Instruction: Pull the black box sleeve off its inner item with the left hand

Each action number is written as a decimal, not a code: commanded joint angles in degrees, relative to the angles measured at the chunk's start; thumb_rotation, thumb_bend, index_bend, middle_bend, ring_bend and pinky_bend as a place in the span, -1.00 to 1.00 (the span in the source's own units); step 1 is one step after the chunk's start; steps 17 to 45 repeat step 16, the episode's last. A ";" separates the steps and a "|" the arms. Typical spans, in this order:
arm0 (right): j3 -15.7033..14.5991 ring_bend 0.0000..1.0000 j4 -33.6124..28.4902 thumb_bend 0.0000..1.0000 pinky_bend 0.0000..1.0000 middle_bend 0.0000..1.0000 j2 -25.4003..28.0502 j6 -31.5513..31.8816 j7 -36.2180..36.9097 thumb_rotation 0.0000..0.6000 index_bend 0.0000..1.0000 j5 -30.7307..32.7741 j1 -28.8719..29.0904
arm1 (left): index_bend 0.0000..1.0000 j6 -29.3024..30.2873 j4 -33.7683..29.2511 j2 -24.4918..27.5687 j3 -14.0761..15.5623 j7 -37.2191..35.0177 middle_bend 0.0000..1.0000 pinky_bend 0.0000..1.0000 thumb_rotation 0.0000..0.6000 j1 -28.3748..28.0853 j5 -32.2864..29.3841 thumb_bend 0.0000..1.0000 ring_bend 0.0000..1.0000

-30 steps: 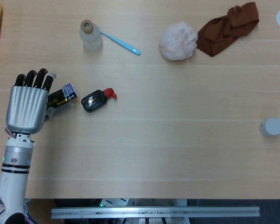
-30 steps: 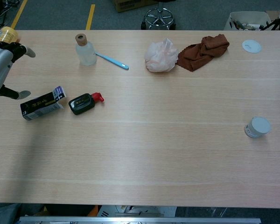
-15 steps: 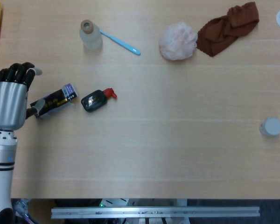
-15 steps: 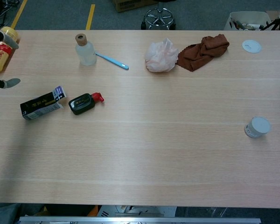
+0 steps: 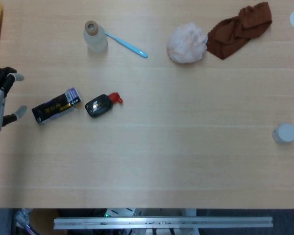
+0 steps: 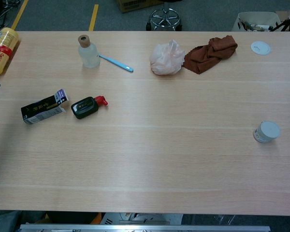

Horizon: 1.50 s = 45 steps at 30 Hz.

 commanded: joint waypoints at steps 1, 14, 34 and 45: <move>-0.33 -0.51 -0.80 -0.52 -0.42 -0.24 0.03 0.72 -0.82 1.00 -0.06 -0.29 -0.77 | -0.28 0.82 1.12 0.42 0.31 -2.16 -0.35 -0.26 1.00 0.88 -0.04 -0.79 -0.44; 0.49 -0.51 -3.36 -0.52 -0.42 -0.24 0.84 -1.50 -2.16 1.00 -0.06 0.33 -0.22 | -0.28 2.48 -0.13 3.10 1.39 -3.96 -0.33 -0.26 1.00 4.53 -1.62 -0.79 -0.44; 0.70 -0.51 -3.47 -0.52 -0.42 -0.24 0.90 -2.45 -2.36 1.00 -0.06 0.30 0.37 | -0.28 2.79 -0.22 3.09 1.35 -3.68 -0.33 -0.26 1.00 4.65 -1.37 -0.79 -0.44; 0.70 -0.51 -3.47 -0.52 -0.42 -0.24 0.90 -2.45 -2.36 1.00 -0.06 0.30 0.37 | -0.28 2.79 -0.22 3.09 1.35 -3.68 -0.33 -0.26 1.00 4.65 -1.37 -0.79 -0.44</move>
